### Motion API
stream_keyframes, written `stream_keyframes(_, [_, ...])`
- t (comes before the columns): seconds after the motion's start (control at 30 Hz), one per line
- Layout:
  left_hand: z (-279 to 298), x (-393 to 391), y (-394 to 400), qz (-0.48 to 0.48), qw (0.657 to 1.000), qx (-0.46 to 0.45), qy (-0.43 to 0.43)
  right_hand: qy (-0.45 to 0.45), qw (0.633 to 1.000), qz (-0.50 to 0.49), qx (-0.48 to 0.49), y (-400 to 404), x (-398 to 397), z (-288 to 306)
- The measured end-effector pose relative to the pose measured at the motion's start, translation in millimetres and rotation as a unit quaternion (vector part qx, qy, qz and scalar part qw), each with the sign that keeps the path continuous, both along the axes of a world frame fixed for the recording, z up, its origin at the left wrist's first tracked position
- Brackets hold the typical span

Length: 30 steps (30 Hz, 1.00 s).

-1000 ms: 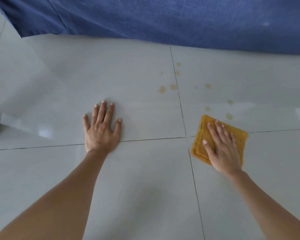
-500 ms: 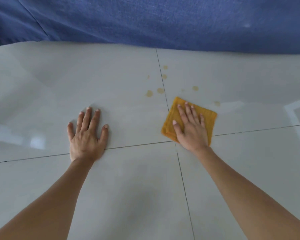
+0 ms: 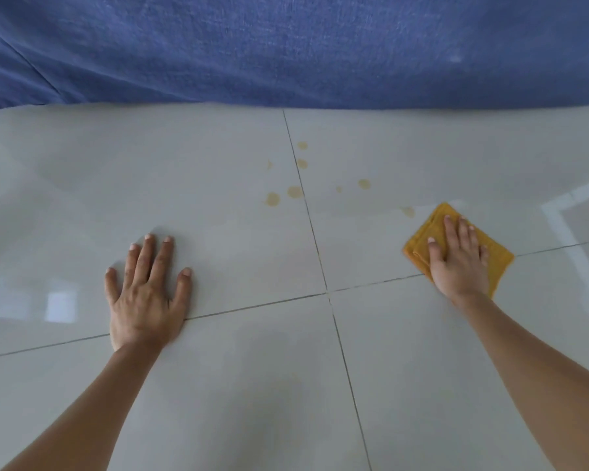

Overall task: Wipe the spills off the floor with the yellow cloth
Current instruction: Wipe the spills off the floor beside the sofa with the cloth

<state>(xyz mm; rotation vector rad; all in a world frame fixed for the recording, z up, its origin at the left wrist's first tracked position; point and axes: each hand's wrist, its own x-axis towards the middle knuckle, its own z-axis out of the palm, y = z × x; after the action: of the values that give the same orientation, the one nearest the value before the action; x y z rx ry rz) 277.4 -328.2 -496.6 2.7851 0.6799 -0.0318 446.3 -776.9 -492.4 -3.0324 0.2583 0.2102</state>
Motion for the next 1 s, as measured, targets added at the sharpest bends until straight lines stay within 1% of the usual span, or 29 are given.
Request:
stream_keyframes(0.07, [-1, 0, 0, 0.000, 1.000, 0.000, -0.001, 0.002, 0.999, -0.045, 0.004, 19, 23, -1])
stream_keyframes(0.13, [-1, 1, 0, -0.001, 1.000, 0.000, -0.002, 0.002, 0.998, -0.069, 0.012, 49, 38, -1])
stream_keyframes(0.2, [-1, 1, 0, -0.003, 1.000, -0.002, -0.005, 0.004, 0.998, -0.064, 0.020, 85, 46, -2])
stream_keyframes(0.27, [0, 0, 0, -0.003, 1.000, -0.002, -0.007, 0.003, 0.999, -0.029, 0.032, 126, 49, -1])
stream_keyframes(0.37, [-1, 0, 0, -0.003, 1.000, 0.002, -0.007, -0.004, 0.996, 0.070, 0.050, 188, 38, 0])
stream_keyframes(0.43, [-1, 0, 1, -0.003, 1.000, 0.001, -0.009, -0.008, 0.983, 0.175, 0.051, 216, 21, -1])
stream_keyframes(0.5, [-1, 0, 1, -0.004, 1.000, -0.002, -0.009, -0.002, 0.956, 0.289, 0.044, 217, 5, -1])
stream_keyframes(0.57, [0, -1, 1, -0.004, 1.000, -0.002, -0.007, 0.005, 0.933, 0.359, 0.037, 191, 2, 0])
stream_keyframes(0.6, [0, -1, 1, -0.003, 1.000, -0.002, -0.006, 0.005, 0.932, 0.361, 0.034, 172, 5, 1])
stream_keyframes(0.63, [0, -1, 1, -0.003, 1.000, -0.002, -0.005, 0.003, 0.940, 0.341, 0.030, 153, 10, 1])
stream_keyframes(0.7, [1, 0, 0, -0.004, 1.000, -0.003, -0.003, -0.001, 0.963, 0.269, 0.022, 121, 23, 2])
stream_keyframes(0.77, [1, 0, 0, -0.004, 1.000, -0.006, -0.003, -0.001, 0.979, 0.204, 0.014, 111, 40, 1])
stream_keyframes(0.9, [0, 0, 1, -0.006, 1.000, -0.010, -0.004, -0.004, 0.996, 0.090, 0.017, 146, 76, -4])
stream_keyframes(0.97, [1, 1, 1, -0.005, 1.000, -0.007, -0.003, 0.001, 0.997, 0.064, 0.031, 176, 92, -4])
stream_keyframes(1.0, [0, 1, 1, -0.004, 1.000, -0.007, -0.003, 0.002, 0.997, 0.068, 0.037, 192, 97, -4])
